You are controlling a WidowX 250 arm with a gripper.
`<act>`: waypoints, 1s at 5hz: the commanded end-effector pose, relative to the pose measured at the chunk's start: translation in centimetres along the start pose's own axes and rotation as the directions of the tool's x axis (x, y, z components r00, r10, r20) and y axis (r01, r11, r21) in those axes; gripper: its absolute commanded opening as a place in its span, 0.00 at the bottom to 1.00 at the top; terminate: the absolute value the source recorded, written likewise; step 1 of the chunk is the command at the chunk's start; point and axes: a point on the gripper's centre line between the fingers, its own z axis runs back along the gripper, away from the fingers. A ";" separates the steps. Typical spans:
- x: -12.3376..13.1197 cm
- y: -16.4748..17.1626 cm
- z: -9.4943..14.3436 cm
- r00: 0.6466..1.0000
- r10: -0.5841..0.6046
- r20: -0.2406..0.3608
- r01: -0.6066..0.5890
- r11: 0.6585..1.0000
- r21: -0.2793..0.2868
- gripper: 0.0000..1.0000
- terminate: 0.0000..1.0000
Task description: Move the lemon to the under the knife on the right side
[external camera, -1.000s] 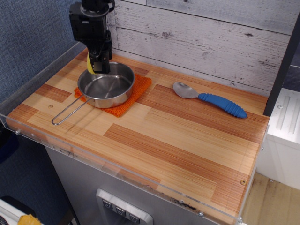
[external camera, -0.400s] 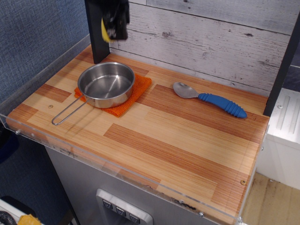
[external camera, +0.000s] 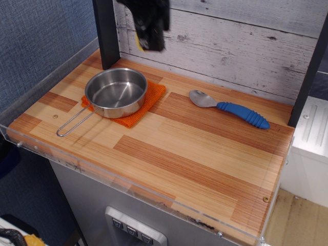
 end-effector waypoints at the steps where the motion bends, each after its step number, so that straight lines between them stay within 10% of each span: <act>1: -5.4 2.4 -0.1 0.972 -0.230 -0.043 0.228 0.973 -0.044 0.00 0.00; 5: -12.4 6.0 -6.6 0.865 -0.475 -0.161 0.483 0.875 0.016 0.00 0.00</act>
